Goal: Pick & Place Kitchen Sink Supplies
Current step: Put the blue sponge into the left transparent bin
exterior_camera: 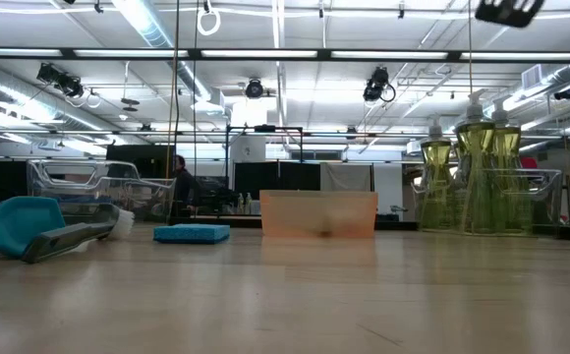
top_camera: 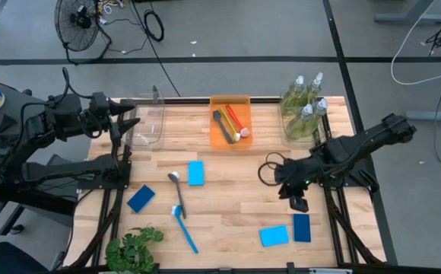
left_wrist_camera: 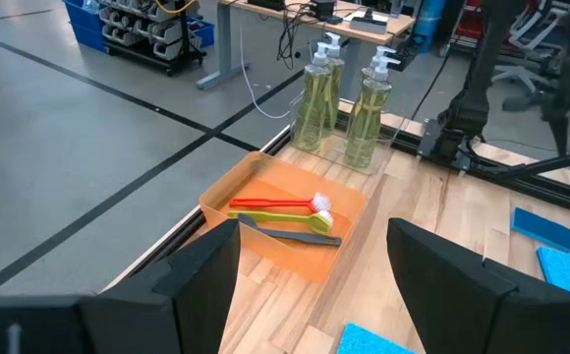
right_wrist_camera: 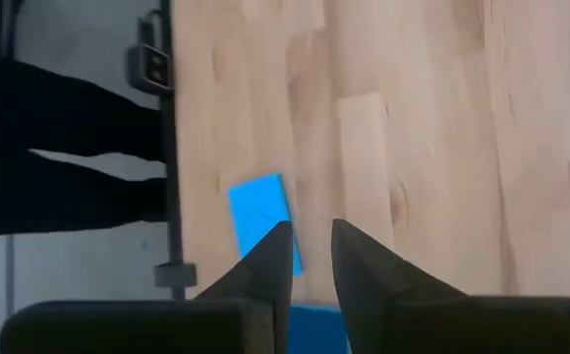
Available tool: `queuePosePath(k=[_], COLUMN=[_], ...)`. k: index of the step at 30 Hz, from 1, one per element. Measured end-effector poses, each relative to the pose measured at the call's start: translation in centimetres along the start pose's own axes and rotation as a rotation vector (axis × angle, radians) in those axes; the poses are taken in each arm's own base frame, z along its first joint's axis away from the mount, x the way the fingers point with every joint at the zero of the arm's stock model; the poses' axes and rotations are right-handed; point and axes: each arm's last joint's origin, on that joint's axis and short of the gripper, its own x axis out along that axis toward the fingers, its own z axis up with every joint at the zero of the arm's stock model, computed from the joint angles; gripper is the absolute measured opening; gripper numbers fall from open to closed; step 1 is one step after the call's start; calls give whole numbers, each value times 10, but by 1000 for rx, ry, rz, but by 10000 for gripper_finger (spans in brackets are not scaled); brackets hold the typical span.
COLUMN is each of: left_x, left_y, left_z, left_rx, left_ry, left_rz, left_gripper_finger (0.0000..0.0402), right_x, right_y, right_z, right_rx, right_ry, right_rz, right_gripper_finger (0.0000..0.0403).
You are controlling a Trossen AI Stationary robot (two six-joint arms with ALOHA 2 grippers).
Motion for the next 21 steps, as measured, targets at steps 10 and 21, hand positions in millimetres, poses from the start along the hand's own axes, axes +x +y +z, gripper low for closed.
queuePosePath(k=[10, 21], left_x=[0, 0], left_y=[0, 0], left_z=[0, 0], left_rx=[0, -1], left_ry=[0, 0], left_rz=[0, 0], left_gripper_finger=[263, 263], right_x=[73, 114], right_y=[-6, -10], right_z=[-33, -71], right_rx=[80, -24], right_ry=[45, -12], right_rz=[188, 244], right_gripper_finger=[76, 113])
